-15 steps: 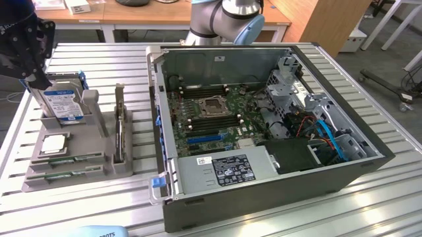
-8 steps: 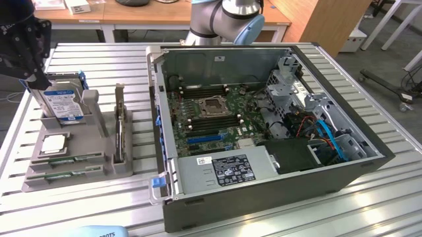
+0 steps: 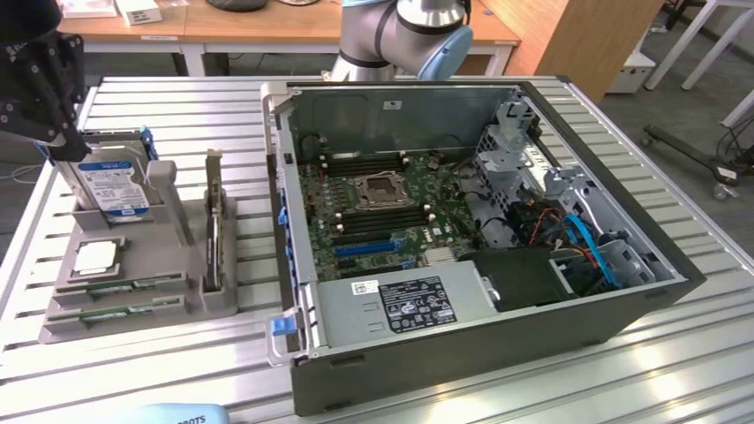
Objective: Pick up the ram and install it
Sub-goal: 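Pick up the ram and move it above insertion slot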
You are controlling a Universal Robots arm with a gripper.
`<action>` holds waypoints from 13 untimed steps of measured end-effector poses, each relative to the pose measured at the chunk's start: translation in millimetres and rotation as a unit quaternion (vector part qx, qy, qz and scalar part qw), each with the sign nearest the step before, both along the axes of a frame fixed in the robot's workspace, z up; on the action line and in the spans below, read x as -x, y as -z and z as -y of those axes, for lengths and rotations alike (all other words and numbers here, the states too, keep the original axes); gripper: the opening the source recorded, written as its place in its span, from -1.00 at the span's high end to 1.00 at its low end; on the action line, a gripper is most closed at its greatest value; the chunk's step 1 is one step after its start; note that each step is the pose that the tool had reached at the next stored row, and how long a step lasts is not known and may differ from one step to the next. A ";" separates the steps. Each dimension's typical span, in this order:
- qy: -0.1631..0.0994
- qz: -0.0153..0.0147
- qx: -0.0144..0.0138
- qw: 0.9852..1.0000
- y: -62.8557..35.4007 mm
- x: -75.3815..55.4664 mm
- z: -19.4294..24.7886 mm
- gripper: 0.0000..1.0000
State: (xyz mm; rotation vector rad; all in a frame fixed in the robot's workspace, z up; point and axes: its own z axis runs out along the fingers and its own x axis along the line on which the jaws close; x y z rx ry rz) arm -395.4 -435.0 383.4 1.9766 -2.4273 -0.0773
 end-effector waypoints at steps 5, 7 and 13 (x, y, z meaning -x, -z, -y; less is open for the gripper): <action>-0.038 0.000 0.000 0.999 0.2 0.0 0.0 0.80; -0.053 0.000 0.000 0.999 0.2 0.0 0.0 0.80; -0.095 0.000 0.000 0.995 0.4 0.0 0.0 0.80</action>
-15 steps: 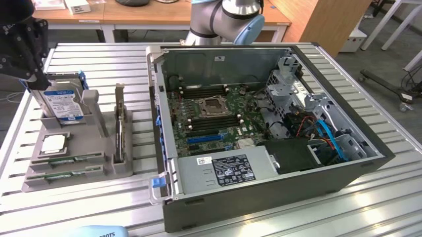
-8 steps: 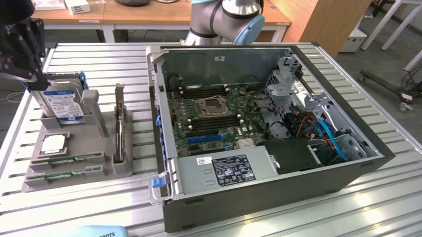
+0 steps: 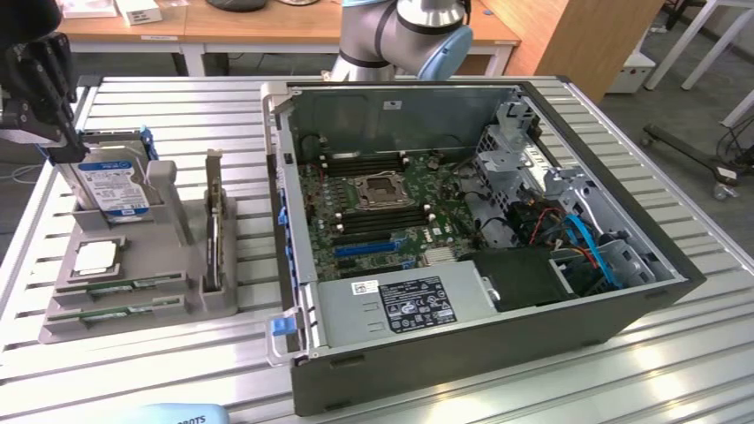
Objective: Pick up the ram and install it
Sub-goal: 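Pick up the ram and move it above insertion slot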
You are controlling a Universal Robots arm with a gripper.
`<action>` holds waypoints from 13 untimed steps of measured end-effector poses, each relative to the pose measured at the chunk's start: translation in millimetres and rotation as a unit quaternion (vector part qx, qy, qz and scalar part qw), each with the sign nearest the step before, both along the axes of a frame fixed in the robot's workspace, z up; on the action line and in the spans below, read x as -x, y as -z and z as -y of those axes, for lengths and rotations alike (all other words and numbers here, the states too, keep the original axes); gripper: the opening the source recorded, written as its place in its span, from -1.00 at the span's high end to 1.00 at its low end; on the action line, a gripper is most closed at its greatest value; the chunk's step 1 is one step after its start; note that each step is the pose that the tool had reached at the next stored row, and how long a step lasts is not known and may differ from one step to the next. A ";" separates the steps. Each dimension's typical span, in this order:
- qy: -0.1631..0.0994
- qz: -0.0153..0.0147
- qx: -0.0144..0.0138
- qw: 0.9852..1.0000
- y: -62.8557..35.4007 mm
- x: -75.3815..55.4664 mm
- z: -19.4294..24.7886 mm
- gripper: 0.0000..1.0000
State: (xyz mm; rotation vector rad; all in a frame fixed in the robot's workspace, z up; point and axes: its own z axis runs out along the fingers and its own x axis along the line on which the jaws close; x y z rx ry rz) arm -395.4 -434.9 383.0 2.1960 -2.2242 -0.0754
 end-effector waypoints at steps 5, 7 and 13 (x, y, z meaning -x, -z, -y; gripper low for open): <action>-0.001 0.000 0.000 1.000 0.0 0.0 0.0 0.80; -0.004 0.000 0.000 1.000 0.1 0.0 0.0 0.80; -0.019 0.000 0.000 1.000 0.2 0.0 0.0 0.80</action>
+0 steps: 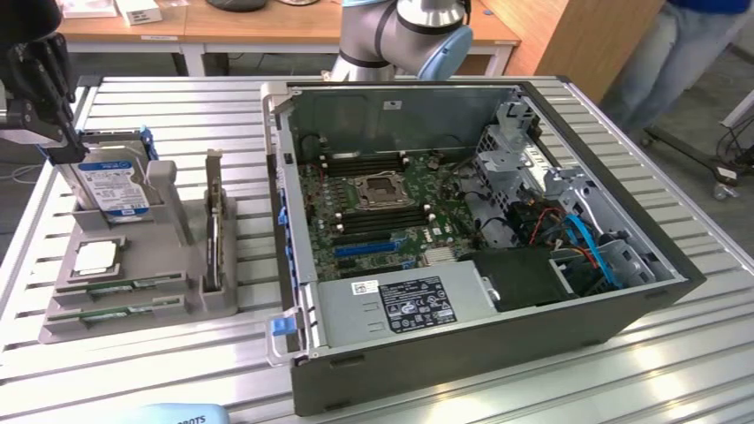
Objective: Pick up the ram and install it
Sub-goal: 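Pick up the ram and move it above insertion slot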
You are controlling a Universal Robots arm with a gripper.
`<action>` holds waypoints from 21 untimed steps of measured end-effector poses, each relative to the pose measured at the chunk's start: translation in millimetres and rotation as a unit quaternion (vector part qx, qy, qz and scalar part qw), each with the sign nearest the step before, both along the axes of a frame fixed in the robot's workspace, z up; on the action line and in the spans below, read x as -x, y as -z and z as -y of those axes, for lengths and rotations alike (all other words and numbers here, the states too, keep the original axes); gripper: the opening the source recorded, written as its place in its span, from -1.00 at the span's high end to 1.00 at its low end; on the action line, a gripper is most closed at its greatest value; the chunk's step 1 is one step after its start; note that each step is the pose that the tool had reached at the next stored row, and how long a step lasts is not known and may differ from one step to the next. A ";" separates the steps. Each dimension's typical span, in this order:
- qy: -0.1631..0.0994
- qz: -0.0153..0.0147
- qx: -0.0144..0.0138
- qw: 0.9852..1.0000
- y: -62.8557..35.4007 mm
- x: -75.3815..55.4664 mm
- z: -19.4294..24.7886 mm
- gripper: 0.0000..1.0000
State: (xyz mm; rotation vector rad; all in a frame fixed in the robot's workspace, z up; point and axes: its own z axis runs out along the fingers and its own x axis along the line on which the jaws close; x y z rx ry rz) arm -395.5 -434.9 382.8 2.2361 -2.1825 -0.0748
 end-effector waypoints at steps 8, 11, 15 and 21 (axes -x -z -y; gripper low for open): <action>0.002 0.000 0.000 1.000 0.2 0.0 0.0 0.80; 0.003 0.000 0.000 1.000 0.3 0.0 0.0 0.80; 0.003 0.000 0.000 1.000 0.3 0.0 0.0 0.80; 0.003 0.000 0.000 1.000 0.3 0.0 0.0 0.80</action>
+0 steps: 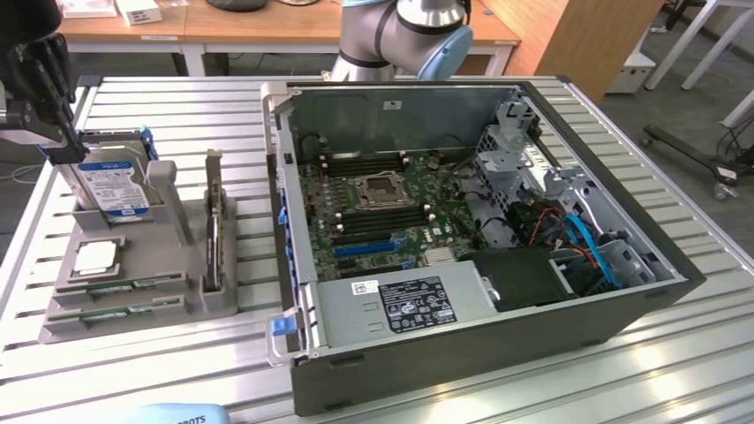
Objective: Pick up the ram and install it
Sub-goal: 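Pick up the ram and move it above insertion slot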
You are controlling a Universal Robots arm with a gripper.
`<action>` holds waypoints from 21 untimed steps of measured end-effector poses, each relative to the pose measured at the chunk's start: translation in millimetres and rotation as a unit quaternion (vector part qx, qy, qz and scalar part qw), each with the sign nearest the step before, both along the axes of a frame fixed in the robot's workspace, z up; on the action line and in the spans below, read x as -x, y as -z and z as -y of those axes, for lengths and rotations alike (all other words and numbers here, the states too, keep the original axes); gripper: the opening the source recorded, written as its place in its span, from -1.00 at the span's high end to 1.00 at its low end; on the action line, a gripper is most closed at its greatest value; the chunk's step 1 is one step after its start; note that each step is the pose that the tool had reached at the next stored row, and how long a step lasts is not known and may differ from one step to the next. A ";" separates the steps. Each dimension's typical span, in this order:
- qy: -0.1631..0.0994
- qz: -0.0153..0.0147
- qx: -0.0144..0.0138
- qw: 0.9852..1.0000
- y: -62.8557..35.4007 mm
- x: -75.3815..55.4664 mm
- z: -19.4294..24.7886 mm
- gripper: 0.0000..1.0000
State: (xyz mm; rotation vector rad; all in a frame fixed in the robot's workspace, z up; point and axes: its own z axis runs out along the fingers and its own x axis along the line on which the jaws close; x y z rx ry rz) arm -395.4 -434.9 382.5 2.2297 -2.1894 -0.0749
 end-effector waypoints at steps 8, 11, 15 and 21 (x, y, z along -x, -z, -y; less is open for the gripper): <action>0.000 0.000 0.000 1.000 0.0 0.0 0.0 0.29; 0.000 0.000 0.000 1.000 0.1 0.0 0.0 0.29; 0.000 0.000 0.000 1.000 2.6 0.0 0.0 0.29; 0.000 0.000 0.000 1.000 9.2 0.0 0.0 0.29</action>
